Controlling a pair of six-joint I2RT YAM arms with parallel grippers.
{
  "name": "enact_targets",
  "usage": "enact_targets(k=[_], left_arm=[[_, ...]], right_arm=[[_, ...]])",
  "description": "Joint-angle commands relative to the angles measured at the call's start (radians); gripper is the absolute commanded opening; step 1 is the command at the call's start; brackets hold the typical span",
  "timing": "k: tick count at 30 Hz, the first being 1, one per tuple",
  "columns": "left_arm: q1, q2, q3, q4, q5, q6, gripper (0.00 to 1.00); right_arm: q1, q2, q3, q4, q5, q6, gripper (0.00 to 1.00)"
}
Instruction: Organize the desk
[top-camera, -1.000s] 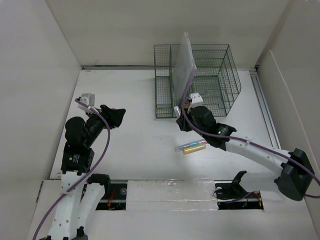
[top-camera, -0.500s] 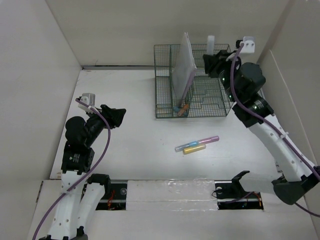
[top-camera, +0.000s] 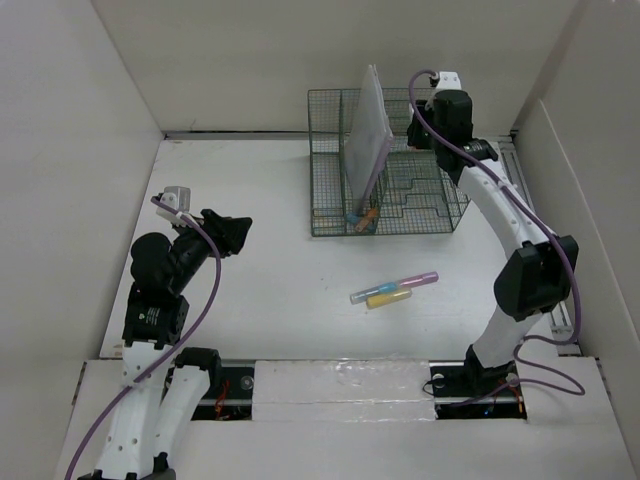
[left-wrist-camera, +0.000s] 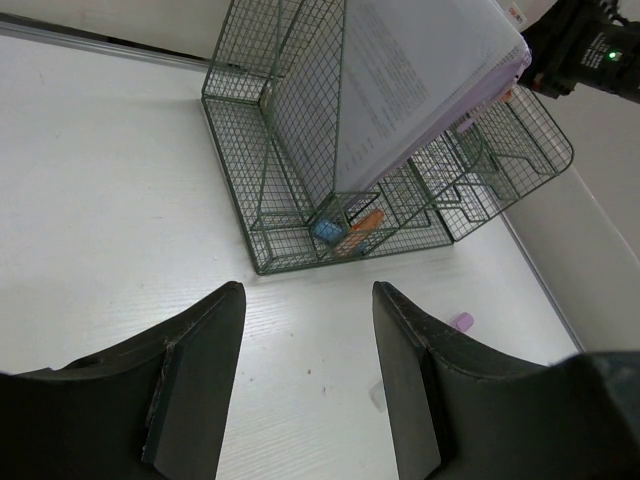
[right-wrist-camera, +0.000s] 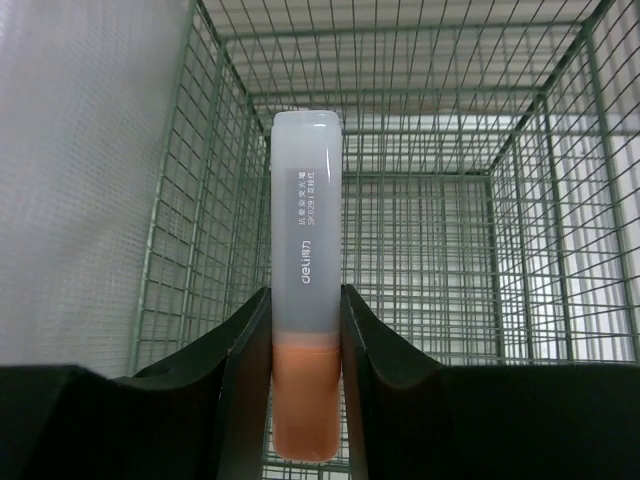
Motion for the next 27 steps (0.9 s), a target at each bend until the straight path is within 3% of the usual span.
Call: enact_targets(k=[1,7,11,16,18,21,22,24,27], left_arm=[[0.004,-0.002,-0.006,0.040,0.010,0.003,0.50],[0.004,-0.007,-0.003,0.035,0.004,0.010,0.50],[0.004,-0.008,-0.001,0.032,0.004,0.010,0.50],[0.004,-0.014,-0.006,0.040,0.010,0.008,0.50],[-0.005,-0.014,-0.007,0.043,0.014,0.005,0.50],[-0.005,-0.014,-0.010,0.051,0.033,0.003,0.51],[-0.005,-0.011,-0.013,0.052,0.041,0.003,0.51],[-0.014,0.007,-0.017,0.070,0.096,0.008,0.52],[-0.014,0.087,-0.024,0.109,0.266,0.007,0.52]], right_arm=[[-0.002,-0.003,0.091,-0.020,-0.016,-0.017,0.25],[-0.002,0.016,0.068,-0.018,-0.009,0.009,0.44],[-0.020,-0.010,0.042,-0.014,-0.009,0.026,0.66],[-0.020,-0.156,-0.037,0.003,0.004,0.052,0.67],[0.001,-0.245,-0.105,0.031,0.011,0.070,0.61],[0.077,-0.439,-0.298,0.106,0.043,0.102,0.29],[0.105,-0.487,-0.355,0.120,0.056,0.114,0.14],[0.160,-0.567,-0.503,0.137,0.082,0.133,0.06],[0.237,-0.679,-0.596,0.111,0.129,0.161,0.05]])
